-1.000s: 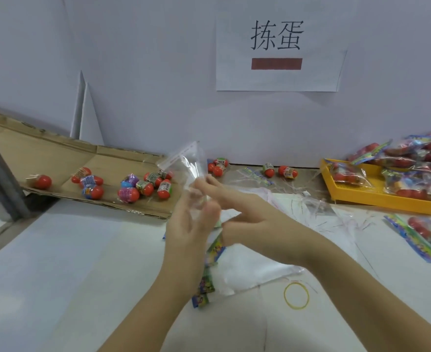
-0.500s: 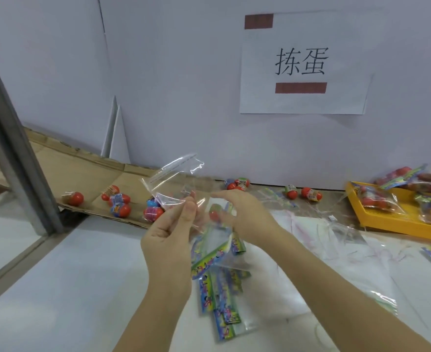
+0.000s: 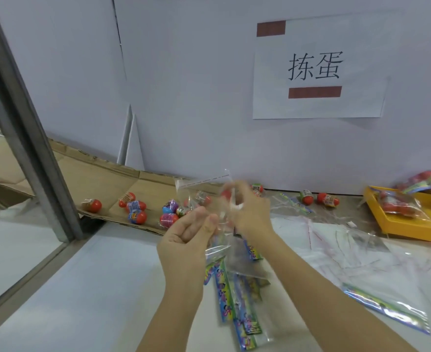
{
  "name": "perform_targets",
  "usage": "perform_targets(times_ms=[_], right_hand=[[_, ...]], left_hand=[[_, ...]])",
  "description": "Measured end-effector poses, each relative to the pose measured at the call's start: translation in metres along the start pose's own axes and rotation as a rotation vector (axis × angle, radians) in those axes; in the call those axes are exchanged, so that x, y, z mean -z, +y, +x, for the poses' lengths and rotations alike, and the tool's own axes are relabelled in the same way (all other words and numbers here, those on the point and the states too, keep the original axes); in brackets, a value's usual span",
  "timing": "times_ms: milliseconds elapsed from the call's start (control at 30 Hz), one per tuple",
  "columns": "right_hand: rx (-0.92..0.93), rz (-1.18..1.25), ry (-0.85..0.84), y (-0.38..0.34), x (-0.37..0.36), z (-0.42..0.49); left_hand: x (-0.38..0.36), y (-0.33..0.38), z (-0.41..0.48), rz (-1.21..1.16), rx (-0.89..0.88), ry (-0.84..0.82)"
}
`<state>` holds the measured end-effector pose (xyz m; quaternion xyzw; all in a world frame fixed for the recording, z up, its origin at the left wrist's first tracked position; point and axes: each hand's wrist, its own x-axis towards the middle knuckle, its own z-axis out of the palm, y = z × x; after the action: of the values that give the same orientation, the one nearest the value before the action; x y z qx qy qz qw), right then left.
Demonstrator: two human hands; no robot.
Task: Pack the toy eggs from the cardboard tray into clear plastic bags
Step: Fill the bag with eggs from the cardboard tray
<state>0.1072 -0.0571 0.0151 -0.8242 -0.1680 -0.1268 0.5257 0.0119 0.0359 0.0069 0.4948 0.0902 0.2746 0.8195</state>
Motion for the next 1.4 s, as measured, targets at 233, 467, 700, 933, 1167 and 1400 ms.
perform_targets(times_ms=[233,467,700,933,1167,1400], right_hand=[[0.152,0.587,-0.053,-0.049,0.096,-0.017],[0.099,0.156,-0.242,-0.057,0.116,-0.030],[-0.014,0.058,-0.506,-0.051,0.122,-0.030],[-0.056,0.554,-0.519,-0.050,0.131,-0.026],[-0.096,0.325,-0.547,-0.047,0.129,-0.026],[-0.076,0.193,-0.487,-0.052,0.124,-0.028]], left_hand=[[-0.001,-0.005,-0.002,0.065,0.008,-0.071],[-0.003,0.003,-0.008,0.157,-0.022,-0.239],[-0.003,0.013,-0.011,0.198,0.046,-0.502],[0.000,0.017,-0.009,0.179,0.086,-0.532],[-0.001,0.019,-0.011,0.203,0.069,-0.576],[-0.001,0.017,-0.012,0.187,0.051,-0.611]])
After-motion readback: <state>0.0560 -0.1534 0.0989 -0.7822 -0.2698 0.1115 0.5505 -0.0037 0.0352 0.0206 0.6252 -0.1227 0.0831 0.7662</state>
